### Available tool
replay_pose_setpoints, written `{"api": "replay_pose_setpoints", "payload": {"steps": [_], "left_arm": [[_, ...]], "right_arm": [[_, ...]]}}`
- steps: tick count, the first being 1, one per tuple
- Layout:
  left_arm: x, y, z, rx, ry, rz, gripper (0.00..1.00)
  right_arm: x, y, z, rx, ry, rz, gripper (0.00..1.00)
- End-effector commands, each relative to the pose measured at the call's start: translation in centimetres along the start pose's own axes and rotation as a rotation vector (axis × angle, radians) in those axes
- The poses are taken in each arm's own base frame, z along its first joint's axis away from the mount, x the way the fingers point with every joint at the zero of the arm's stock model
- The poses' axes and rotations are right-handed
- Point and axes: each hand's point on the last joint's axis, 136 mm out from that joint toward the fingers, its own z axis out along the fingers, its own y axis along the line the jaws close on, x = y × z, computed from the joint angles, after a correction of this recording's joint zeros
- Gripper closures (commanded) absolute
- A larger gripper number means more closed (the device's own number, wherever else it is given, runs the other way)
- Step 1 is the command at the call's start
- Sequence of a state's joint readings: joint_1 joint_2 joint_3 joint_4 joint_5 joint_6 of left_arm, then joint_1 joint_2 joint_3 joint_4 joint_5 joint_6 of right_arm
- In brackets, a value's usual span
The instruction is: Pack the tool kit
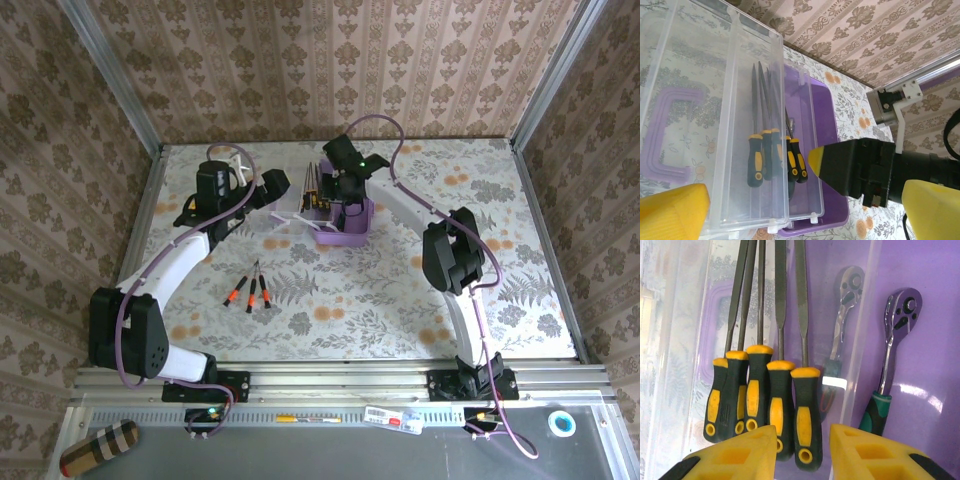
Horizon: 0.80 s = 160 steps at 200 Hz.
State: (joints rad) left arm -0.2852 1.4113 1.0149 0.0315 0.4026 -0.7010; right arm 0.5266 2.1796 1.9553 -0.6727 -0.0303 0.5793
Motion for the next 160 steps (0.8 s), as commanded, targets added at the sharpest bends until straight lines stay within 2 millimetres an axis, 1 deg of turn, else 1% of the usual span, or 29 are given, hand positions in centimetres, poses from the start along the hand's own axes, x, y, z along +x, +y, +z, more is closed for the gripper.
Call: {"api": "replay_pose_setpoints", "payload": {"steps": [1, 14, 15, 17, 18, 20, 25, 34, 40, 47, 61, 73, 81, 88, 90, 98, 110, 120, 121, 131, 141, 160], "left_arm": [[-1.0, 1.1, -0.7, -0.053, -0.018, 0.020, 0.00], [-1.3, 2.0, -0.9, -0.085, -0.018, 0.023, 0.00], [-1.3, 2.0, -0.9, -0.086, -0.018, 0.025, 0.00], [-1.4, 2.1, -0.9, -0.089, -0.018, 0.026, 0.00], [-1.4, 2.1, -0.9, -0.089, -0.017, 0.028, 0.00], [-1.4, 2.1, -0.9, -0.091, -0.017, 0.030, 0.00], [-1.5, 2.2, -1.0, -0.099, -0.011, 0.042, 0.00], [-1.5, 2.4, -1.1, -0.124, -0.003, 0.072, 0.00], [-1.6, 2.6, -1.2, -0.144, -0.001, 0.095, 0.00], [-1.6, 3.1, -1.2, -0.170, 0.003, 0.112, 0.00], [-1.8, 3.8, -1.2, -0.207, 0.014, 0.134, 0.00], [-2.0, 4.5, -0.9, -0.217, 0.034, 0.139, 0.00], [-2.3, 4.6, -0.6, -0.211, 0.052, 0.145, 0.00], [-2.3, 5.1, -0.3, -0.219, 0.073, 0.136, 0.00], [-2.3, 5.3, -0.2, -0.221, 0.079, 0.133, 0.00], [-2.3, 5.3, 0.4, -0.208, 0.103, 0.127, 0.00], [-2.2, 5.4, 1.2, -0.214, 0.136, 0.130, 0.00], [-2.5, 5.3, 2.0, -0.210, 0.153, 0.137, 0.00], [-2.7, 5.1, 1.9, -0.207, 0.149, 0.140, 0.00], [-3.3, 5.6, 2.5, -0.240, 0.157, 0.151, 0.00], [-3.9, 5.8, 3.2, -0.263, 0.164, 0.175, 0.00], [-4.5, 5.9, 5.0, -0.268, 0.197, 0.187, 0.00]], "right_arm": [[-0.9, 0.2, -4.1, -0.018, -0.076, -0.004, 0.64], [-0.6, -0.4, -5.3, -0.022, -0.099, -0.002, 0.62], [-0.8, -0.4, -5.6, -0.025, -0.106, 0.000, 0.62], [-0.4, -0.7, -5.5, -0.022, -0.102, 0.001, 0.62], [-0.7, -0.7, -5.8, -0.027, -0.110, 0.004, 0.61], [-0.4, -1.1, -5.8, -0.024, -0.109, 0.008, 0.61], [-0.5, -1.2, -6.3, -0.035, -0.120, 0.014, 0.60], [0.2, -2.0, -6.7, -0.037, -0.114, 0.028, 0.58], [-0.1, -2.2, -7.3, -0.054, -0.140, 0.033, 0.57], [0.1, -2.8, -7.7, -0.057, -0.146, 0.040, 0.56], [1.0, -4.0, -8.1, -0.068, -0.147, 0.055, 0.54], [1.9, -5.5, -8.4, -0.068, -0.148, 0.074, 0.51], [2.7, -6.7, -8.3, -0.058, -0.141, 0.088, 0.50], [3.1, -7.7, -8.5, -0.051, -0.145, 0.103, 0.48], [3.4, -8.4, -8.5, -0.045, -0.143, 0.113, 0.48], [4.1, -9.8, -8.4, -0.035, -0.146, 0.140, 0.46], [5.0, -11.3, -8.3, -0.045, -0.152, 0.170, 0.43], [5.9, -12.8, -8.2, -0.030, -0.152, 0.184, 0.39], [5.9, -12.9, -8.2, -0.029, -0.153, 0.184, 0.38], [6.5, -14.4, -8.1, -0.010, -0.155, 0.202, 0.34], [7.3, -15.2, -7.5, -0.014, -0.147, 0.223, 0.32], [7.8, -15.7, -6.5, -0.033, -0.117, 0.233, 0.32]]}}
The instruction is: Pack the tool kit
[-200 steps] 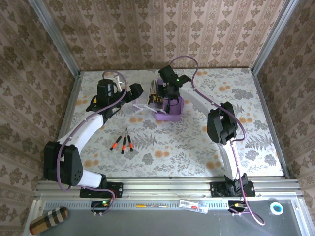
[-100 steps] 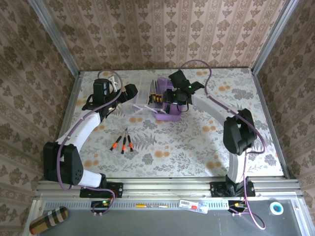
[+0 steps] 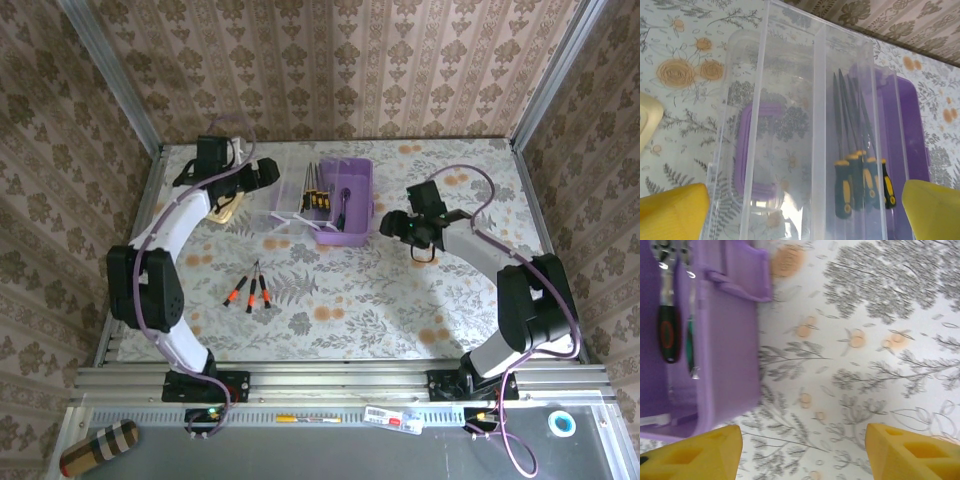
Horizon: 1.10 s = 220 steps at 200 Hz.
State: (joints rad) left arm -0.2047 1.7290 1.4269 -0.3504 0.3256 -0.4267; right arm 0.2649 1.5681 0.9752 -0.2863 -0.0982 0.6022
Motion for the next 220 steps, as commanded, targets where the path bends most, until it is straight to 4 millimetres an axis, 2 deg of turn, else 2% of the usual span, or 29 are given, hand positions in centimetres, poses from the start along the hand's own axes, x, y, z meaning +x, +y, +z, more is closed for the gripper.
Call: {"api": "replay_pose_setpoints", "payload": {"steps": [1, 31, 64, 92, 110, 136, 157, 188, 220], "left_arm": [[-0.7, -0.4, 1.0, -0.023, 0.048, 0.065, 0.00], [-0.6, 1.1, 3.1, -0.116, 0.104, 0.111, 0.00], [-0.5, 2.8, 4.1, -0.180, 0.138, 0.138, 0.00], [-0.2, 2.7, 5.1, -0.160, 0.158, 0.140, 0.00], [0.4, 1.7, 6.2, -0.096, 0.185, 0.130, 0.06], [1.5, -0.3, 7.2, -0.038, 0.212, 0.149, 0.07], [2.5, -1.8, 7.5, -0.004, 0.232, 0.163, 0.08], [4.0, -4.1, 7.6, 0.040, 0.240, 0.184, 0.08], [6.0, -6.8, 7.5, 0.079, 0.253, 0.205, 0.08]], "right_arm": [[-1.0, 1.1, 0.0, -0.086, -0.036, 0.000, 0.32], [-1.3, 2.6, 1.4, -0.145, 0.017, -0.024, 0.33], [-2.9, 4.8, 3.0, -0.207, 0.040, -0.013, 0.33], [-4.1, 6.5, 4.8, -0.223, 0.061, -0.029, 0.32], [-4.8, 6.2, 6.0, -0.171, 0.059, -0.026, 0.34], [-5.2, 6.2, 7.4, -0.139, 0.069, -0.025, 0.38], [-5.0, 5.0, 7.9, -0.062, 0.076, -0.032, 0.43], [-4.1, 2.7, 7.0, 0.014, 0.054, -0.020, 0.55], [-3.1, -0.2, 5.6, 0.062, 0.048, 0.001, 0.61]]}}
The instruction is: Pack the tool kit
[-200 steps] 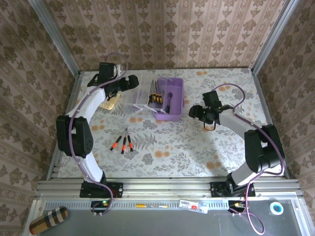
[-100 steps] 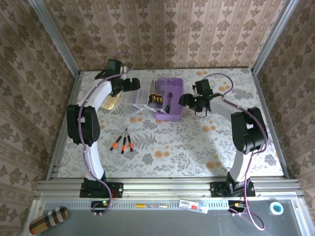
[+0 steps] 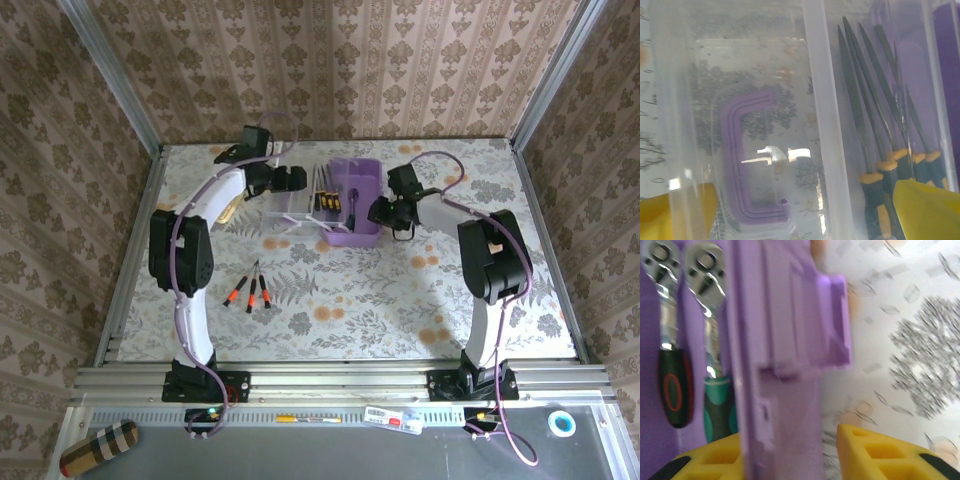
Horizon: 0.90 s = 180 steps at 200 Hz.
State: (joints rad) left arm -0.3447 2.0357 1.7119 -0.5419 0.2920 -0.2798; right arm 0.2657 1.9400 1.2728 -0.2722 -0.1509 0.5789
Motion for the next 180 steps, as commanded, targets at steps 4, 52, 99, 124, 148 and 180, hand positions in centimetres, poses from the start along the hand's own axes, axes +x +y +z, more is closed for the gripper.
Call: {"api": "replay_pose_setpoints", "payload": {"steps": [4, 52, 99, 124, 148, 180], "left_arm": [[1.3, -4.5, -0.5, 0.096, 0.005, 0.037, 0.08], [5.2, -8.1, -0.6, 0.132, 0.003, 0.047, 0.08], [7.1, -9.8, -1.8, 0.164, -0.027, 0.051, 0.08], [6.6, -9.2, -3.3, 0.114, -0.052, 0.069, 0.06], [5.6, -8.0, -5.9, 0.017, -0.099, 0.095, 0.00], [3.6, -5.2, -12.5, -0.173, -0.289, 0.079, 0.00]], "right_arm": [[0.3, -2.8, -2.5, 0.076, -0.034, 0.024, 0.61], [2.2, -4.8, -5.4, 0.097, -0.042, 0.026, 0.61], [5.1, -6.5, -7.5, 0.126, -0.037, 0.024, 0.63], [6.5, -7.0, -7.8, 0.122, -0.021, 0.037, 0.63], [7.2, -7.3, -8.0, 0.123, -0.015, 0.038, 0.64], [6.0, -6.7, -10.3, 0.123, -0.069, 0.008, 0.58]]}}
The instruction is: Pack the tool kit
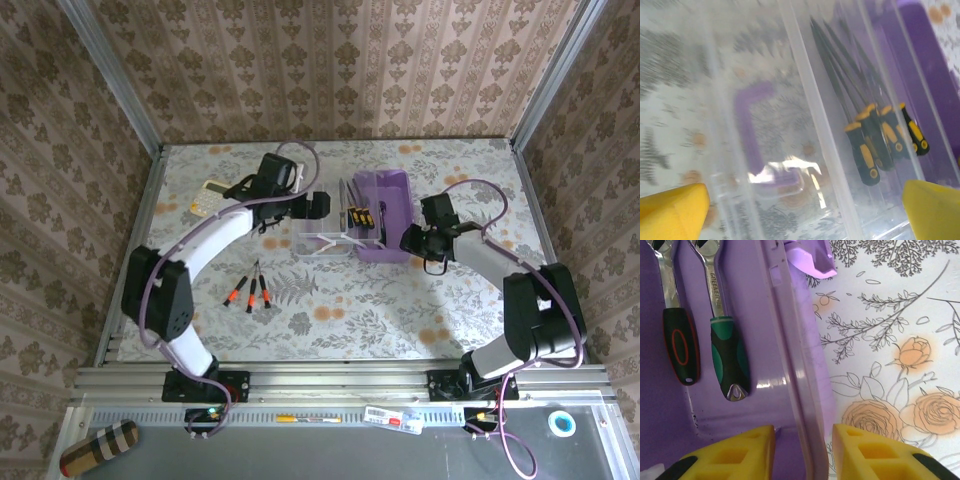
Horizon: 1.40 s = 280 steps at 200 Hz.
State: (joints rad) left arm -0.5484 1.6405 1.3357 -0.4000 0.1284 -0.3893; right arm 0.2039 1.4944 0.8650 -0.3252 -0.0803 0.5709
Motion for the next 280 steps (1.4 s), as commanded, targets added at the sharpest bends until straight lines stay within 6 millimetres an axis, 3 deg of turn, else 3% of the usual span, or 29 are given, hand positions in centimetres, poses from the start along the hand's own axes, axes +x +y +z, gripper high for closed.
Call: {"api": "replay_pose_setpoints", "payload": {"steps": [1, 22, 36, 45, 47, 58, 71, 91, 112, 178, 239, 280], "left_arm": [[-2.5, 2.8, -5.9, -0.189, -0.163, 0.015, 0.00], [-1.8, 5.4, -9.7, -0.277, -0.243, -0.010, 0.00], [0.9, 7.8, -10.8, -0.327, -0.211, -0.070, 0.03], [3.7, 9.2, -10.9, -0.365, -0.156, -0.114, 0.08], [4.2, 10.2, -11.1, -0.391, -0.148, -0.140, 0.09], [7.5, 12.6, -11.5, -0.463, -0.079, -0.215, 0.18], [11.2, 14.7, -11.7, -0.533, -0.008, -0.295, 0.34], [14.7, 16.5, -11.2, -0.567, 0.046, -0.383, 0.57], [17.1, 17.6, -10.6, -0.596, 0.100, -0.418, 0.54], [20.6, 16.9, -5.7, -0.504, 0.326, -0.366, 0.45], [21.4, 17.0, -4.4, -0.486, 0.372, -0.359, 0.43], [22.4, 18.0, -3.7, -0.495, 0.388, -0.389, 0.49]], "right_arm": [[-0.2, -0.3, -2.2, 0.028, -0.026, -0.038, 0.57], [-2.1, 1.6, -5.1, -0.033, -0.103, -0.043, 0.51], [-2.8, 3.5, -6.8, -0.107, -0.149, -0.050, 0.48], [-2.9, 5.1, -7.6, -0.159, -0.174, -0.065, 0.47], [-2.8, 5.4, -7.7, -0.170, -0.179, -0.069, 0.47], [-2.3, 7.6, -8.3, -0.225, -0.203, -0.096, 0.48], [-1.3, 10.0, -8.5, -0.284, -0.227, -0.127, 0.50], [0.7, 12.7, -8.7, -0.332, -0.243, -0.207, 0.52], [1.7, 13.1, -8.2, -0.334, -0.221, -0.237, 0.52], [2.0, 12.5, -7.9, -0.322, -0.216, -0.245, 0.48], [2.0, 12.2, -7.5, -0.324, -0.213, -0.228, 0.47], [2.0, 12.2, -7.6, -0.329, -0.210, -0.229, 0.47]]}}
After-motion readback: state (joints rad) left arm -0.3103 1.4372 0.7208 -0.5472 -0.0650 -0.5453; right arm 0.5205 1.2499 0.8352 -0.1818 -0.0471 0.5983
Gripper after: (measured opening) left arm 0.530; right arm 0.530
